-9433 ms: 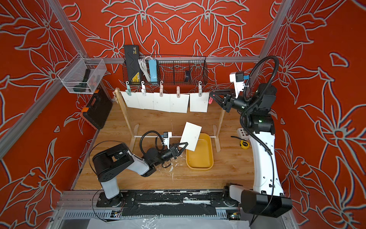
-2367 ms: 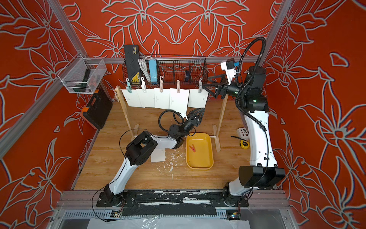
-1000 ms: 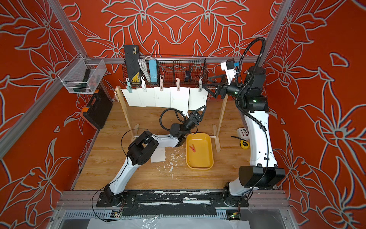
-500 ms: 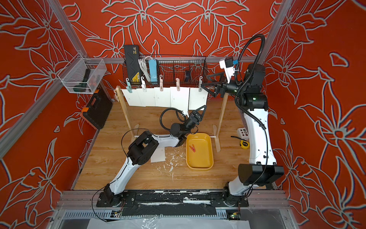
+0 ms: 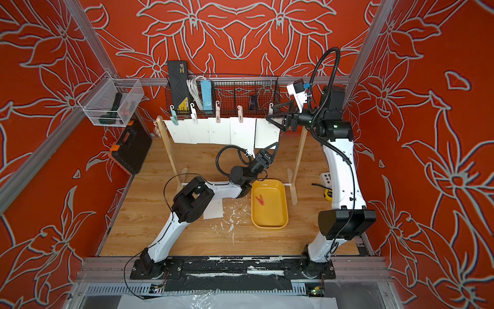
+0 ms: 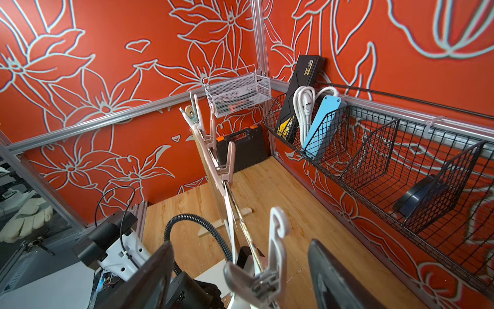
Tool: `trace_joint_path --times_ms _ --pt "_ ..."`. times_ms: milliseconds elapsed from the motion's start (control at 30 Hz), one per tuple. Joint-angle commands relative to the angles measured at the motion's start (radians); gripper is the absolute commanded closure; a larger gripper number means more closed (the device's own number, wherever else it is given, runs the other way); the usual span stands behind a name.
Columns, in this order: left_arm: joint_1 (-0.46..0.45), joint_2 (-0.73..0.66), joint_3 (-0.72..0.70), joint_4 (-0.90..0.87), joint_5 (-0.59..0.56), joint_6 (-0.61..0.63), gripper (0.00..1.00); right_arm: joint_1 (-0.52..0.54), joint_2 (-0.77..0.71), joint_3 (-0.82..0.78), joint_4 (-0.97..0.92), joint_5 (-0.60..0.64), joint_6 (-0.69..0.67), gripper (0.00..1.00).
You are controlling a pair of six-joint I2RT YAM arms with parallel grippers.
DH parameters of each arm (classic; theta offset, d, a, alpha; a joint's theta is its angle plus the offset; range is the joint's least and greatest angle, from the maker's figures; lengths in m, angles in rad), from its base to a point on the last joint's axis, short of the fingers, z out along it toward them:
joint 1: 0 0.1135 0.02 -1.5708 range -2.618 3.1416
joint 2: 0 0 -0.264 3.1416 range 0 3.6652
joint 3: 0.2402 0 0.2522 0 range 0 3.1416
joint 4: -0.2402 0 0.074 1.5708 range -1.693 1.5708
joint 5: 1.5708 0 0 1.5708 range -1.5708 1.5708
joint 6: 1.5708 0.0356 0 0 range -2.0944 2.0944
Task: Remove the postcards from the strings
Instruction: Pinch the postcard on the clothesline.
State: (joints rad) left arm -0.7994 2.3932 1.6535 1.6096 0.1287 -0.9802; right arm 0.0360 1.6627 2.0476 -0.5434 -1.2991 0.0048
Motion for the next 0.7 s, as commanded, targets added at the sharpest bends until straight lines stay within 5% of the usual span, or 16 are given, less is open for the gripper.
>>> trace_joint_path --times_ms 0,467,667 --pt "0.003 -0.002 0.024 0.228 0.015 -0.015 1.0 0.014 0.003 0.032 -0.037 -0.044 -0.058 0.23" --pt "0.006 0.001 0.025 0.228 0.016 -0.037 1.0 0.036 0.043 0.083 -0.134 0.008 -0.132 0.31" --pt "0.008 0.0 0.026 0.227 0.021 -0.041 1.0 0.039 0.055 0.103 -0.141 0.017 -0.135 0.43"
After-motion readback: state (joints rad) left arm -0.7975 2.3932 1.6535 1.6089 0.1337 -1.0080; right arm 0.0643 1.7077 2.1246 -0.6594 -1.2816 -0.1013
